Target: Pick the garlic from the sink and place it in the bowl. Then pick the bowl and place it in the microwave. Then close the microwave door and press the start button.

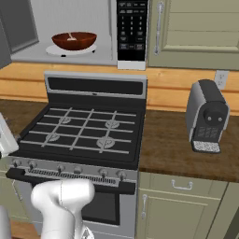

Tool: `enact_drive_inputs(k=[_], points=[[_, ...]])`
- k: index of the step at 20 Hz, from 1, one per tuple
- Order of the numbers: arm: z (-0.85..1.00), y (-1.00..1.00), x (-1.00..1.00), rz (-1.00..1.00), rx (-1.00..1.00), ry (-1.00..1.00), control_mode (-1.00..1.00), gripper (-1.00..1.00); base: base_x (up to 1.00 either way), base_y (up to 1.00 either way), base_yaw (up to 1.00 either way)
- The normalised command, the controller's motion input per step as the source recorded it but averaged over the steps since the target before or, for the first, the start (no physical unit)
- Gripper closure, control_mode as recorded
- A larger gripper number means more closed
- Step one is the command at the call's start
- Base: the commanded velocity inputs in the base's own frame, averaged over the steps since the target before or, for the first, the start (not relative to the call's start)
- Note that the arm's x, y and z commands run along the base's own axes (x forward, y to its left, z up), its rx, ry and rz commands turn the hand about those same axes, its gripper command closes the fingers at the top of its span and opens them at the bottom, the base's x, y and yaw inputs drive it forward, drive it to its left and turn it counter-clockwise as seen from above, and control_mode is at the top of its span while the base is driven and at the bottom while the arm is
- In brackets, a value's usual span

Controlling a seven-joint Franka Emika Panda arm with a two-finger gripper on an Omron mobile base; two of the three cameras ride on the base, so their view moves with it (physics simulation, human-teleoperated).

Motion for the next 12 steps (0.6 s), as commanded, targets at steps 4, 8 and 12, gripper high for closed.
enact_drive_inputs(k=[4, 8, 12], points=[[0.13, 1.00, 0.00, -0.01, -0.23, -0.36, -1.00, -1.00, 0.00, 0.00, 0.00], [0.25, 1.00, 0.00, -0.03, -0.14, -0.17, -1.00, -1.00, 0.00, 0.00, 0.00], [0.20, 1.00, -0.03, -0.07, -0.11, -0.13, -1.00, -1.00, 0.00, 0.00, 0.00]])
